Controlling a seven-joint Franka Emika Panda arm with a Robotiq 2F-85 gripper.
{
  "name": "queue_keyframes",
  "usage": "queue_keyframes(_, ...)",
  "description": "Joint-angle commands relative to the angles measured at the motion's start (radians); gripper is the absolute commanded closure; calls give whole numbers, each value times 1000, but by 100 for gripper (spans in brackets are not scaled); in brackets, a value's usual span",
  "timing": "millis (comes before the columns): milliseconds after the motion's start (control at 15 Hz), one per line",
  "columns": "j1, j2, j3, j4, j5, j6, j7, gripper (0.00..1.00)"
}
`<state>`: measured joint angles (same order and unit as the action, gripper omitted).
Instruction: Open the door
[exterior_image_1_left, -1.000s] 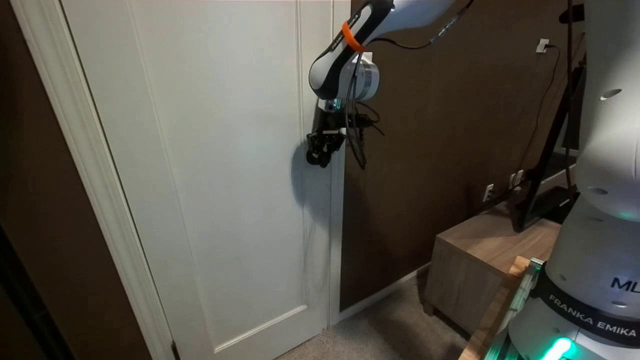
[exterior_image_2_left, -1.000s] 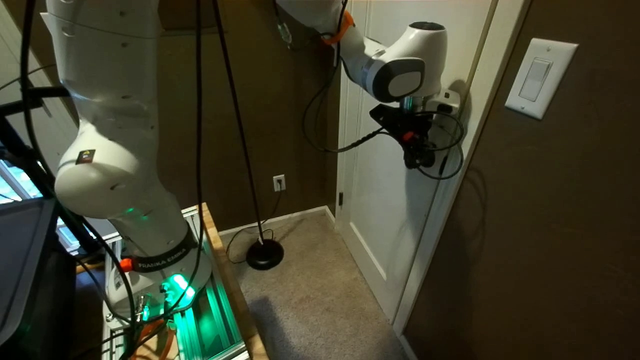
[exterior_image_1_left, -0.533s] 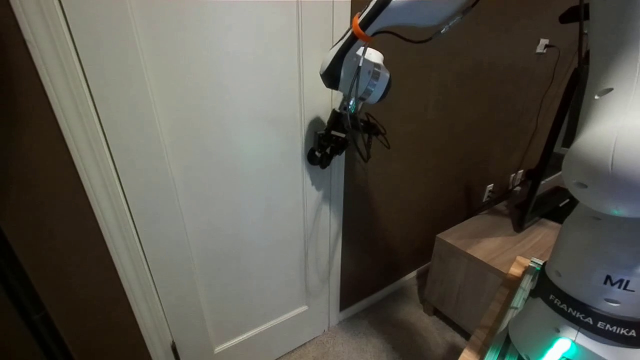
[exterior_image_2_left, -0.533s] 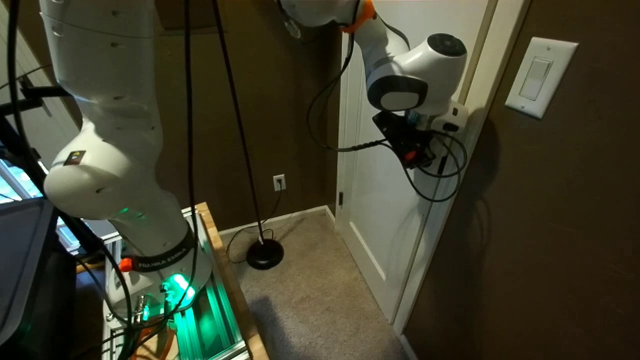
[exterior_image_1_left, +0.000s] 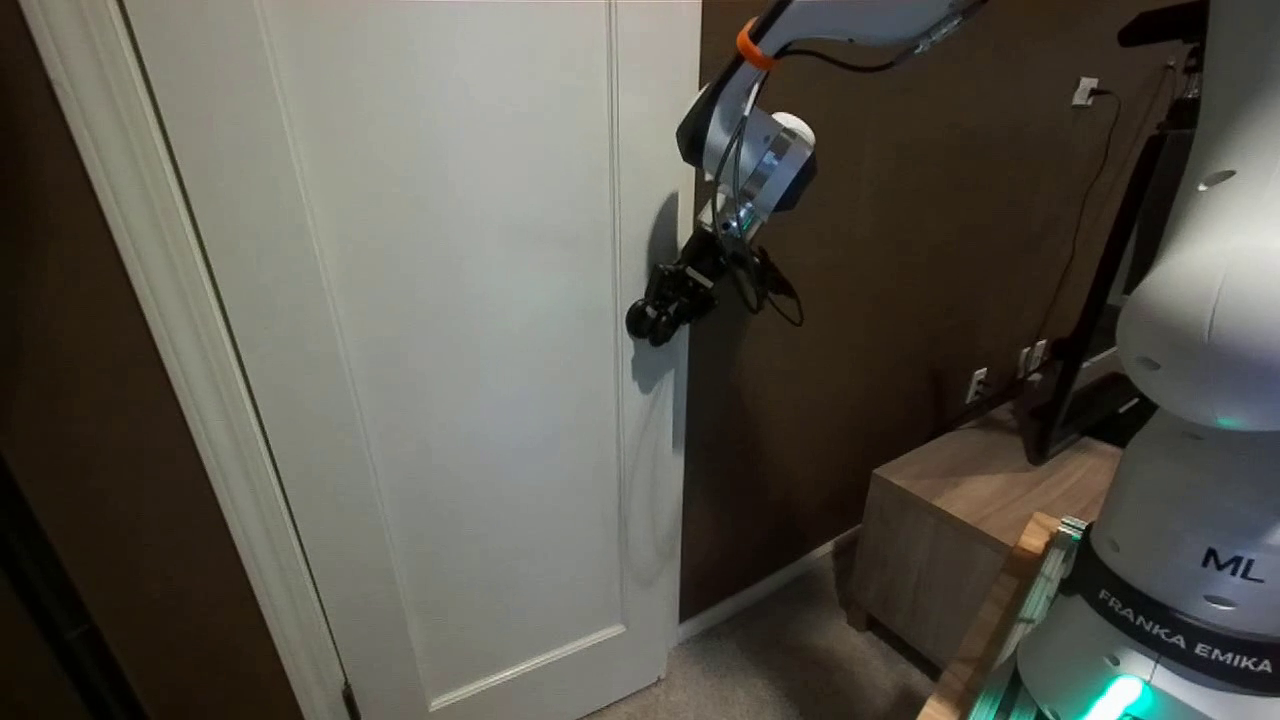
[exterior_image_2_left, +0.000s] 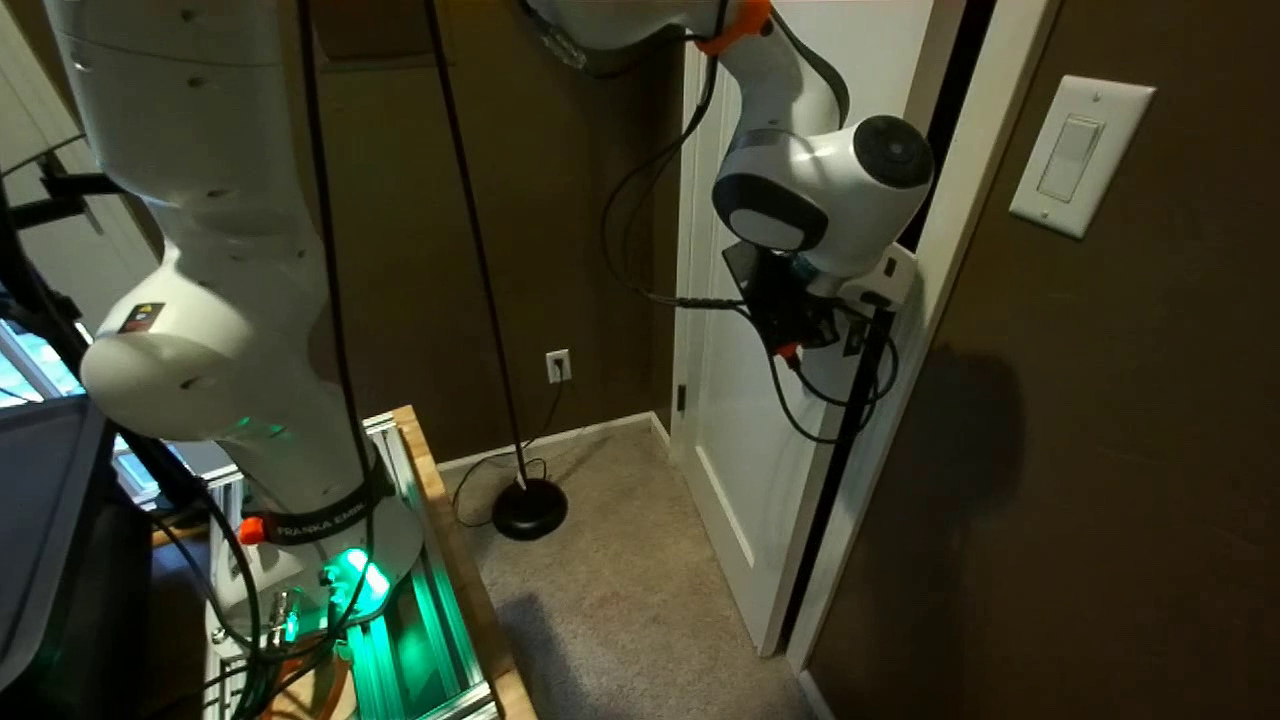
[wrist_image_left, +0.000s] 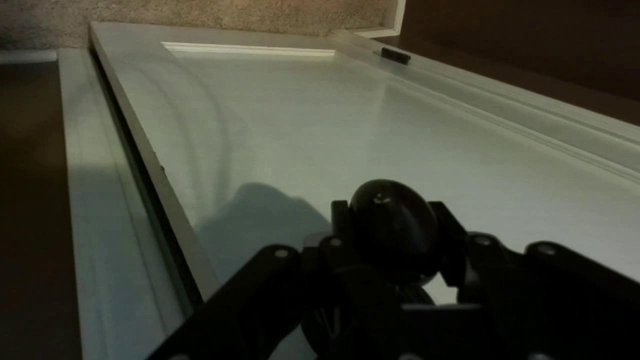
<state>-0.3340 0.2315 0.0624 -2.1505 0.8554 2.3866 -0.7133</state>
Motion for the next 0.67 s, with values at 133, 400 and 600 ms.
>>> queue_keyframes(133,44,-105,-71,-140,70,-239,-107,76)
queue_keyframes(400,76,-147,-120,-190,19,-354,-99,34)
queue_keyframes(600,102,-178,-141,-218,-26,-404,-110,15)
